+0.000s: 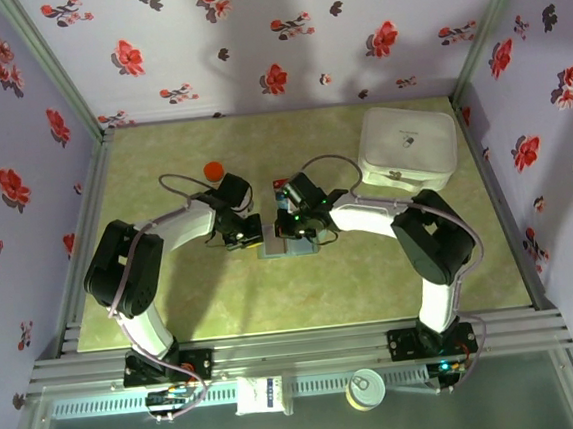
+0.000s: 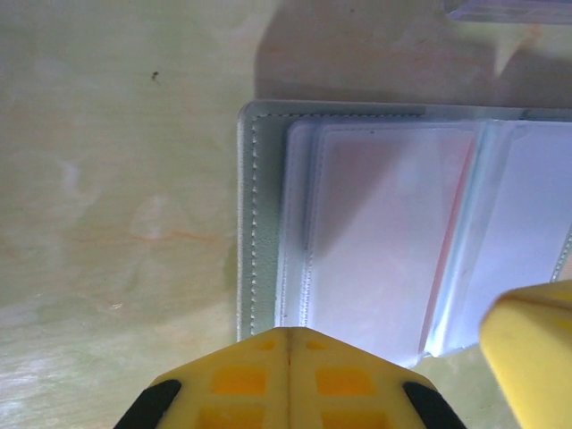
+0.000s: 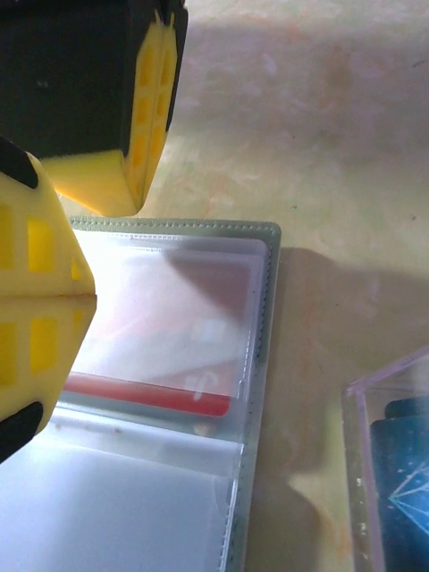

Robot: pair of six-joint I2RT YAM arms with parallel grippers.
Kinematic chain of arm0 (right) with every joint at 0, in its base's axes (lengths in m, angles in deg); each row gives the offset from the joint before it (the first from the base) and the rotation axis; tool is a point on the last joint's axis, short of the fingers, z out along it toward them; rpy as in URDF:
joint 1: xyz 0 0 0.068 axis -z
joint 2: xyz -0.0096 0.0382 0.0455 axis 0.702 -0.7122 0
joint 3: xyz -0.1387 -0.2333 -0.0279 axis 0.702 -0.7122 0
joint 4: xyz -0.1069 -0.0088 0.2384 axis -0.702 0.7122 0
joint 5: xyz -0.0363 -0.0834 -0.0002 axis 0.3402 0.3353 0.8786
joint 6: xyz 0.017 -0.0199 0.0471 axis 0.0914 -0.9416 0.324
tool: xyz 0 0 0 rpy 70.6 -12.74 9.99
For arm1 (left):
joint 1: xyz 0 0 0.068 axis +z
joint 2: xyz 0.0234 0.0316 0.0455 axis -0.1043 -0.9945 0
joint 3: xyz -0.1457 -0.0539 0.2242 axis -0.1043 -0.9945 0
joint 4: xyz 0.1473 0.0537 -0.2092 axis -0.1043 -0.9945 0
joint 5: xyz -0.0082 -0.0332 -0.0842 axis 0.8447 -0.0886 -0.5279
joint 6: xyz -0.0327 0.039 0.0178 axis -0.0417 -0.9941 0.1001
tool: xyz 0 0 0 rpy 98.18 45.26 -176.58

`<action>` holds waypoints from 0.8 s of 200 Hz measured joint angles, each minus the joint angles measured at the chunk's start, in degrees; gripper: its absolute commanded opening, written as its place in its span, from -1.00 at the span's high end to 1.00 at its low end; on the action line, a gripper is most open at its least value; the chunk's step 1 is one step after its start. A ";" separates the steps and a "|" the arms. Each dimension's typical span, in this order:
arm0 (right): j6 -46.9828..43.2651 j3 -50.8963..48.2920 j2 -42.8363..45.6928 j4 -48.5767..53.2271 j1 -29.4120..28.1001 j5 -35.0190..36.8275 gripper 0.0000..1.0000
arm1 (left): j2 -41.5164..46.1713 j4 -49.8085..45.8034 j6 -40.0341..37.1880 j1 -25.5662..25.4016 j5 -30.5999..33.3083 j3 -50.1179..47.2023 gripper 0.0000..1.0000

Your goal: Take the credit cards out of the card holder

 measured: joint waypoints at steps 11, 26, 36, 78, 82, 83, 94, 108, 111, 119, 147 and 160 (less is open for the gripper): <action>0.20 0.00 -0.48 -0.02 0.00 -0.44 1.00 | -0.04 0.11 0.02 0.00 -0.09 0.02 0.90; 0.63 0.00 -0.96 -0.20 0.00 -0.90 1.00 | -0.13 0.17 0.00 0.00 -0.42 0.02 0.90; 1.01 0.00 -1.11 -0.55 0.00 -0.98 1.00 | -0.24 0.20 0.00 0.00 -0.44 0.04 0.90; 1.09 0.11 -1.38 -1.20 0.00 -1.09 1.00 | -1.38 0.37 -0.02 0.00 -0.90 0.26 0.90; 1.09 0.11 -1.40 -1.18 0.00 -1.07 1.00 | -1.51 0.37 -0.02 0.00 -0.90 0.26 0.91; 1.09 0.13 -1.40 -1.18 0.00 -1.07 1.00 | -1.53 0.37 -0.02 0.00 -0.90 0.26 0.91; 1.09 0.42 -1.62 -0.96 0.00 -1.07 0.91 | -1.79 0.35 -0.02 0.00 -0.87 0.26 0.91; 1.11 0.96 -2.01 -0.81 0.00 -1.07 0.86 | -2.03 0.33 -0.02 0.04 -0.87 0.26 0.92; 1.11 1.07 -2.10 -0.83 0.00 -1.09 0.83 | -2.10 0.31 -0.04 0.07 -0.85 0.26 0.92; 1.22 1.31 -2.29 -0.81 0.00 -1.09 0.73 | -2.32 0.31 -0.07 0.11 -0.85 0.28 0.92; 1.62 2.32 -3.15 -0.66 0.00 -1.14 0.56 | -2.69 0.33 -0.20 0.15 -0.85 0.28 0.93; 1.62 2.60 -3.61 -0.55 0.00 -1.14 0.51 | -2.69 0.31 -0.22 0.15 -0.85 0.28 0.93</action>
